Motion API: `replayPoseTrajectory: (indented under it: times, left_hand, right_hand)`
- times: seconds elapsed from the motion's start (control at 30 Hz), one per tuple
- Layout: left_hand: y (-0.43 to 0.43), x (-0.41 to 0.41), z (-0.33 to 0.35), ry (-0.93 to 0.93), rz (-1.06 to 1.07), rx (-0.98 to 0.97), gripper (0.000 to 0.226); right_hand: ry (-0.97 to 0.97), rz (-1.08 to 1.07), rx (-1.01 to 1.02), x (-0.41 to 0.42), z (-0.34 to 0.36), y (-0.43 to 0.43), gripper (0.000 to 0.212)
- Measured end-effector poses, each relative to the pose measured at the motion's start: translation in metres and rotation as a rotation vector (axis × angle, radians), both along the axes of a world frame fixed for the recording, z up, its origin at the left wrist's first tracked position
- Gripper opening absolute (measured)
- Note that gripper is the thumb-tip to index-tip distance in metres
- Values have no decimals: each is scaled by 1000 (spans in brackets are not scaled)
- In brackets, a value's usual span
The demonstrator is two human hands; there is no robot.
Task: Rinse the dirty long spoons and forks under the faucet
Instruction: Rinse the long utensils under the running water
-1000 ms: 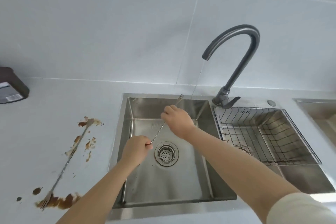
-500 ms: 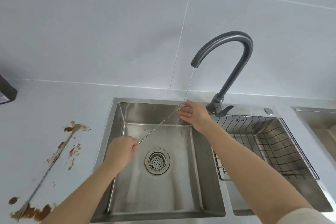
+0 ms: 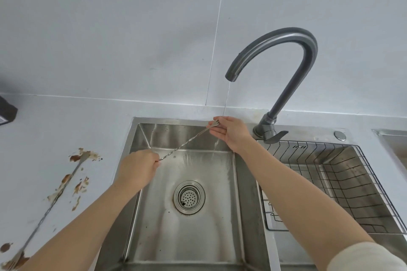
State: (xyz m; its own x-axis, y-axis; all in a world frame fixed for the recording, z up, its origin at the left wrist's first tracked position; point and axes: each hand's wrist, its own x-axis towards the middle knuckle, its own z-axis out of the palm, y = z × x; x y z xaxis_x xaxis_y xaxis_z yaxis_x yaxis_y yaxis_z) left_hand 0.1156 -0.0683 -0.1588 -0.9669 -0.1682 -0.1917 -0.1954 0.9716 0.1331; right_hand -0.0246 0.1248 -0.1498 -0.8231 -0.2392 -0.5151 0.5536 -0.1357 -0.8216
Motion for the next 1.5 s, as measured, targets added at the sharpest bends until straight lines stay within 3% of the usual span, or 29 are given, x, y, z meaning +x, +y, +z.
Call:
replayPoseTrajectory:
  times: [0.27, 0.43, 0.57, 0.63, 0.77, 0.93, 1.03, 1.23, 1.33, 1.43, 1.5]
  left_hand:
    - [-2, -21, 1, 21, -3, -40, 27]
    - [-2, -27, 2, 40, -13, -1, 25]
    - [0, -29, 4, 67, -49, -7, 38]
    - [0, -31, 6, 88, -56, -17, 34]
    - [-4, -35, 13, 148, -16, -52, 26]
    - [-11, -48, 18, 299, -1, -86, 15]
    - [-11, -57, 23, 408, -50, -174, 26]
    - [10, -60, 22, 688, -89, -212, 18]
    - [27, -58, 18, 504, 6, 91, 34]
    - [33, -65, 17, 171, 360, 753, 39]
    - [34, -71, 19, 152, 557, 1199, 28]
  right_hand:
    - [18, -35, -93, -17, -7, 3, 15]
    - [5, -86, -142, -19, -6, 3, 18]
    - [-10, -77, -53, -16, -6, -4, 27]
    - [-8, -63, -47, -14, -5, -6, 33]
    - [-3, -87, -145, -13, -5, 0, 21]
    - [-65, -131, -223, -9, -3, 2, 9]
    - [-130, -191, -268, -8, 0, 1, 21]
    - [-120, -316, -297, -13, 5, 5, 28]
    - [-94, -338, -303, -14, 6, 11, 31]
    - [-107, -337, -342, -12, 7, 15, 32]
    - [-114, -315, -355, -10, 7, 15, 31]
